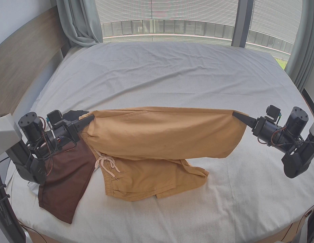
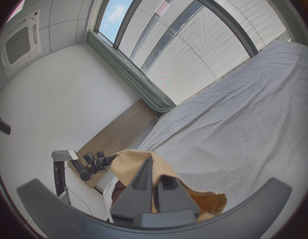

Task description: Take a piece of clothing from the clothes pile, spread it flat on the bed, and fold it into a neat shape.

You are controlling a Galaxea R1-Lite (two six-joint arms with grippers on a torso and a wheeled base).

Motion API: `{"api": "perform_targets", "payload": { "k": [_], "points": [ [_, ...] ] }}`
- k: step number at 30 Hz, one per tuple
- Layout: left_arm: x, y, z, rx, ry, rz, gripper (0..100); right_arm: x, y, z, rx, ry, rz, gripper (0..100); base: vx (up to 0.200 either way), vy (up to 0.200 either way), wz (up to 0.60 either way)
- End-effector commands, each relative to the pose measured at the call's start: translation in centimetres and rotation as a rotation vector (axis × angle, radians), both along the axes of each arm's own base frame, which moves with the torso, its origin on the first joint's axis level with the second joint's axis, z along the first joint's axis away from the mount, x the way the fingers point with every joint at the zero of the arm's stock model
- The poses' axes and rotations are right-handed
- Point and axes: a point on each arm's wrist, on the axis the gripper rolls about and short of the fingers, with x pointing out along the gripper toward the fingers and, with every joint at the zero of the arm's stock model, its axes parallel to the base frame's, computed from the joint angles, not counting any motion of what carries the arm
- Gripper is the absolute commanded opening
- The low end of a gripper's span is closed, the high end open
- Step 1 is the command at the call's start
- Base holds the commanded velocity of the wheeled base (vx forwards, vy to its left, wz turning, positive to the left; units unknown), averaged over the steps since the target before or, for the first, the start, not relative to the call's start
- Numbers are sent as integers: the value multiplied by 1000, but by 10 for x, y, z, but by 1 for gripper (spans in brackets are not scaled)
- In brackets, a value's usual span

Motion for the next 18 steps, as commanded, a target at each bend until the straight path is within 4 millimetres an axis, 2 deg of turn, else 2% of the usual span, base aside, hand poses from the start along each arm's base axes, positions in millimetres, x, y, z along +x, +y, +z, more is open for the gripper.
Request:
{"api": "perform_targets", "payload": {
  "k": [1, 15, 18],
  "points": [
    [10, -4, -13, -5, 25, 18, 0, 15, -2, -19, -3, 39, -9, 0, 0, 0, 0],
    [42, -10, -16, -67, 1, 78, 0, 50, 5, -28, 21, 17, 9, 0, 0, 0, 0],
    [52, -13, -22, -75, 1, 82, 0, 61, 6, -32, 35, 35, 11, 0, 0, 0, 0]
  ]
}}
